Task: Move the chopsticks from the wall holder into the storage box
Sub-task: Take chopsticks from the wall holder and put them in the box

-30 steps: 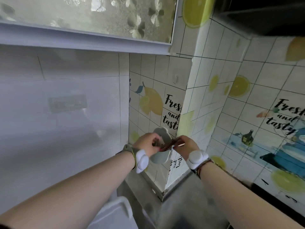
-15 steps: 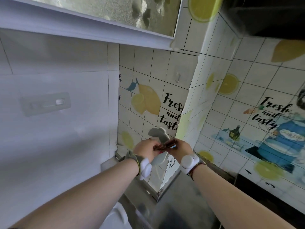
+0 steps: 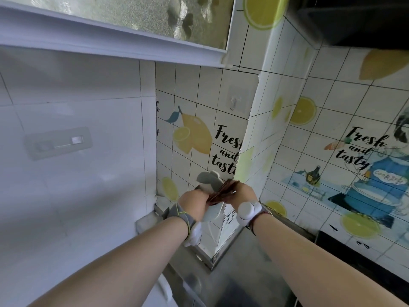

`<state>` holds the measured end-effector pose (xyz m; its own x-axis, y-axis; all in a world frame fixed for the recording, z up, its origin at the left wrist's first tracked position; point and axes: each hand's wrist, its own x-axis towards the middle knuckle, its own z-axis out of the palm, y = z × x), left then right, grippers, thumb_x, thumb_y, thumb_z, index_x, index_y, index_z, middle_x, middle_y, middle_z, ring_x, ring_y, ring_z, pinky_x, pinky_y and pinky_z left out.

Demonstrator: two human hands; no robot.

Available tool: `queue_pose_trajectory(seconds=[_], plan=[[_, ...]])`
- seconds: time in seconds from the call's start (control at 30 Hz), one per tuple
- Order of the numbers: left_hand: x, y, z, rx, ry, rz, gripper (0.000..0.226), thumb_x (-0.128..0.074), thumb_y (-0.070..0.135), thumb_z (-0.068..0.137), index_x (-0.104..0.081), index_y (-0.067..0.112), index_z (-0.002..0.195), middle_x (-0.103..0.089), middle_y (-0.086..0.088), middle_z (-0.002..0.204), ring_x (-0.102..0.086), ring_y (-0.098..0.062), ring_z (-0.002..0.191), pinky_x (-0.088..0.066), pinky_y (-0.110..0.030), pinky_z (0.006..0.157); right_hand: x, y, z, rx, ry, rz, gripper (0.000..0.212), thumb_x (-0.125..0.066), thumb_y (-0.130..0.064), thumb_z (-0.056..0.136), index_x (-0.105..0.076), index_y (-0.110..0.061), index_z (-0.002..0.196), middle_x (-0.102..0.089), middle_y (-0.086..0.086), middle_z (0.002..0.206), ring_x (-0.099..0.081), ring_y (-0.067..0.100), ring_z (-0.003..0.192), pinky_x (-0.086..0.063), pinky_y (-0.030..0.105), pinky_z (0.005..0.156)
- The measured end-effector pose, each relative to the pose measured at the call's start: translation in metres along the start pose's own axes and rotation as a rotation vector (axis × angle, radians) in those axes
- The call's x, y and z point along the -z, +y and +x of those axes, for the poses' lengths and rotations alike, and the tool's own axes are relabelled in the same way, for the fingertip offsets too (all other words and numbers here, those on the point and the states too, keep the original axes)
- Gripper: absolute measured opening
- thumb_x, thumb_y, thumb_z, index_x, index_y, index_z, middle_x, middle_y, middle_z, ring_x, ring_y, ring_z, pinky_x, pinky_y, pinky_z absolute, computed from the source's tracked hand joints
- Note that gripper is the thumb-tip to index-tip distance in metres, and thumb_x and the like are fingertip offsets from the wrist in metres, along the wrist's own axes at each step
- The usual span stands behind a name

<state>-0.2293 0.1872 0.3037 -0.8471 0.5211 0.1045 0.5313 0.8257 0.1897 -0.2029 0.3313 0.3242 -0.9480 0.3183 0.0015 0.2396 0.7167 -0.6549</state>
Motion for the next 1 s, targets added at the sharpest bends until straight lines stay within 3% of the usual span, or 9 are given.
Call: queue_pose_trajectory(seconds=[0.03,0.17,0.3,0.4,0.77,0.87,1.0], plan=[[0.001,0.001,0.0,0.004,0.005,0.005,0.031,-0.044,0.017,0.094,-0.06,0.009,0.118,-0.064,-0.011,0.12,-0.061,-0.03,0.11,-0.047,-0.034,0.09,0.003,-0.002,0.0,0.021,-0.003,0.0,0.027,-0.063,-0.018,0.082,-0.049,-0.031,0.063,-0.057,-0.014,0.064,-0.058,0.015,0.071,-0.04,0.017,0.054],[0.015,0.009,-0.006,0.053,0.05,-0.012,0.027,-0.042,0.019,0.095,-0.06,0.009,0.112,-0.066,-0.011,0.114,-0.063,-0.031,0.104,-0.048,-0.034,0.085,0.022,-0.002,-0.003,0.118,-0.019,0.013,0.034,-0.065,-0.013,0.082,-0.049,-0.038,0.065,-0.061,-0.007,0.079,-0.057,0.013,0.076,-0.047,0.022,0.073],[0.032,0.014,-0.013,0.132,0.136,-0.079,0.03,-0.041,0.025,0.097,-0.061,0.008,0.111,-0.066,-0.011,0.113,-0.063,-0.029,0.103,-0.049,-0.035,0.086,0.038,0.0,-0.007,0.134,0.043,0.103,0.014,-0.063,-0.006,0.079,-0.065,-0.018,0.084,-0.072,0.002,0.086,-0.068,0.025,0.084,-0.057,0.039,0.082],[0.053,0.028,-0.025,0.193,0.244,-0.109,0.029,-0.043,0.028,0.097,-0.061,0.011,0.113,-0.068,-0.009,0.112,-0.063,-0.028,0.103,-0.05,-0.034,0.086,0.06,-0.007,-0.013,0.185,0.058,0.105,0.012,-0.061,-0.009,0.084,-0.063,-0.015,0.094,-0.072,0.004,0.093,-0.068,0.025,0.088,-0.056,0.041,0.084],[0.1,0.068,-0.081,0.432,0.486,-0.294,0.023,-0.051,0.026,0.094,-0.065,0.018,0.11,-0.072,-0.007,0.109,-0.067,-0.029,0.103,-0.052,-0.038,0.091,0.127,-0.025,-0.07,0.451,0.08,0.424,0.011,-0.054,-0.006,0.089,-0.056,-0.017,0.092,-0.067,0.004,0.095,-0.065,0.024,0.09,-0.054,0.036,0.083],[0.104,0.074,-0.1,0.485,0.501,-0.336,0.021,-0.053,0.017,0.091,-0.067,0.018,0.107,-0.072,-0.005,0.11,-0.066,-0.026,0.103,-0.052,-0.034,0.091,0.136,-0.031,-0.089,0.502,0.041,0.414,0.014,-0.052,-0.007,0.092,-0.056,-0.011,0.106,-0.062,0.002,0.098,-0.061,0.02,0.091,-0.05,0.03,0.082],[0.101,0.083,-0.138,0.555,0.484,-0.342,0.022,-0.056,0.018,0.089,-0.064,0.014,0.109,-0.07,-0.008,0.109,-0.066,-0.028,0.1,-0.053,-0.035,0.088,0.135,-0.034,-0.119,0.563,-0.097,0.361,0.032,-0.05,-0.006,0.093,-0.048,-0.007,0.125,-0.063,0.014,0.112,-0.065,0.031,0.1,-0.056,0.043,0.087]])
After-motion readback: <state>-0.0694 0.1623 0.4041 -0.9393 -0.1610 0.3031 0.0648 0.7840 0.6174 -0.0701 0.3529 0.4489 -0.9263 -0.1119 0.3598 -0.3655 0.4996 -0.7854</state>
